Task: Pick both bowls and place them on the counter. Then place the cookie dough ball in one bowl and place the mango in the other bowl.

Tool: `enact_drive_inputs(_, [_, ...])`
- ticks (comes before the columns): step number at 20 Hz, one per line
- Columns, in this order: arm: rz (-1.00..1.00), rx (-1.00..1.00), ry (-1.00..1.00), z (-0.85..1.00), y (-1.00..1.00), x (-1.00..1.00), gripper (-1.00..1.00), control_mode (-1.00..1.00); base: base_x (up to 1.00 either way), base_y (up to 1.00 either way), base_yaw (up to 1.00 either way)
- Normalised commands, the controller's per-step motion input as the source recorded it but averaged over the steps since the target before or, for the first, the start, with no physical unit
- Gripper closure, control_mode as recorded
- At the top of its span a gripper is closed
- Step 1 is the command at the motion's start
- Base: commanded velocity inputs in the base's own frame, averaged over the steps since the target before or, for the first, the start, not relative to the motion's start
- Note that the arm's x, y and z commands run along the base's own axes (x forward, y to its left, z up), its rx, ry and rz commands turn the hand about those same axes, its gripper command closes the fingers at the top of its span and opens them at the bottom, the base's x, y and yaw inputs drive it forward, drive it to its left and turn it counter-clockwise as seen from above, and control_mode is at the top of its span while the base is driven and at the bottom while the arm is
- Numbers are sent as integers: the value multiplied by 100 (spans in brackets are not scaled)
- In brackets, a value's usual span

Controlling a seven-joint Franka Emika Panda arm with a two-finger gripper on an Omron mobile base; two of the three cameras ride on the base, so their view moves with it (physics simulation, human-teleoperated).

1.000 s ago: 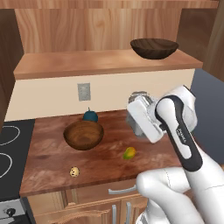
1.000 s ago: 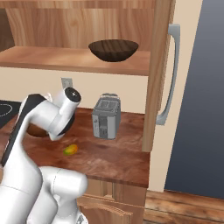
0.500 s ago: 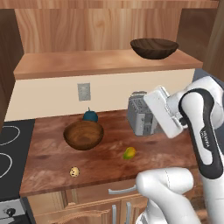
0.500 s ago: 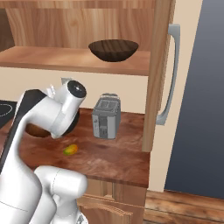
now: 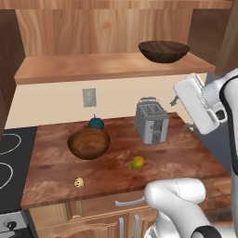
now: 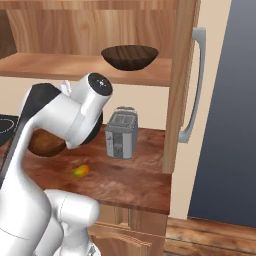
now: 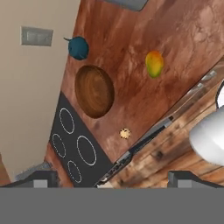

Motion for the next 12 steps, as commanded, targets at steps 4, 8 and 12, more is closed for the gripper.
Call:
enact_drive_inputs(4, [-14,0,-7,48,-33,4,-100,-100,0,0,0])
enact_drive_inputs(8, [-10,2,0,57,-32,9,-100,-100,0,0,0])
enact_drive_inputs(12, [-16,5,-1,48,-22,19,-100,-100,0,0,0])
